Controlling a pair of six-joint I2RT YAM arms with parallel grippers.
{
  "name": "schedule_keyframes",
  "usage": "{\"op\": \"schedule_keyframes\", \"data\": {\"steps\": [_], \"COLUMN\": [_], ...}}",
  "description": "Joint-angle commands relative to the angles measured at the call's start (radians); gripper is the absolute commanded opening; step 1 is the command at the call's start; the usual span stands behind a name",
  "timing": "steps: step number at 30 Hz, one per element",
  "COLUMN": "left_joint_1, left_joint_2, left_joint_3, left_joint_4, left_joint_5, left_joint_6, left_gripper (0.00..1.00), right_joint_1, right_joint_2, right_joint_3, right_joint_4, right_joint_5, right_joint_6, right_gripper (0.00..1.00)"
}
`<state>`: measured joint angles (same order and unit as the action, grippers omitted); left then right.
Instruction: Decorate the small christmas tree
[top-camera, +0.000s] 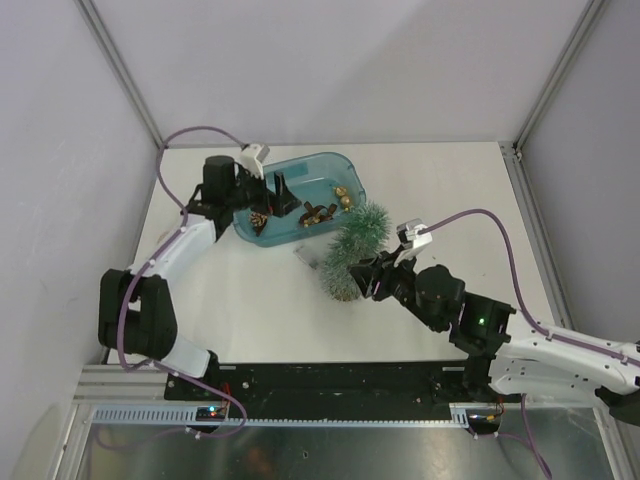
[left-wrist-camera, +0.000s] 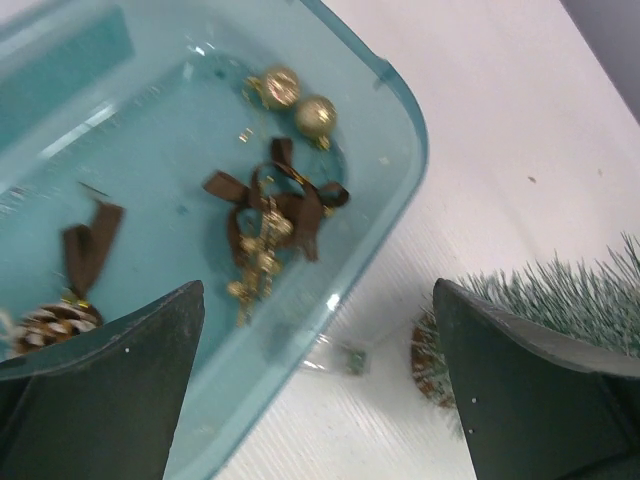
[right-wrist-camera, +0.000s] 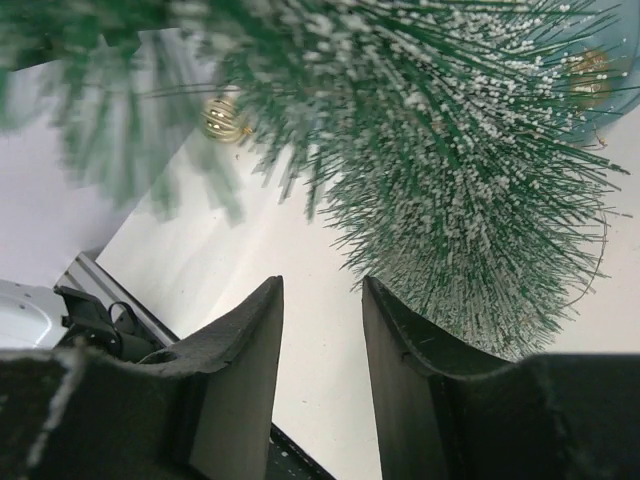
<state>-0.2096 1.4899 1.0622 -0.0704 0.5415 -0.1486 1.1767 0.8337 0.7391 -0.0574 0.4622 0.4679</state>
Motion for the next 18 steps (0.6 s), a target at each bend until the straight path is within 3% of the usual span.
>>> {"op": "schedule_keyframes", "data": {"steps": [1, 8, 18], "left_joint_1": [0.054, 0.05, -0.028], "left_joint_2": [0.077, 0.279, 0.525], "left_joint_3": [0.101, 0.265, 0.456], "left_joint_4": [-0.017, -0.026, -0.037], "left_joint_5": [-0.055, -0.088, -0.082], "left_joint_6": [0.049, 0.081, 0.104], "left_gripper": [1.0, 1.0, 0.99], "right_joint_1": [0.023, 0.095, 0.13], "right_joint_2": [-0.037, -0.058, -0.091], "right_joint_3": [0.076, 0.144, 0.215], "right_joint_4": [-0.028, -0.129, -0.248], "right_joint_5": [0.056, 0.107, 0.215], "right_joint_6": [0.007, -0.009, -0.006], "right_gripper": [0.43, 0.48, 0.47]}}
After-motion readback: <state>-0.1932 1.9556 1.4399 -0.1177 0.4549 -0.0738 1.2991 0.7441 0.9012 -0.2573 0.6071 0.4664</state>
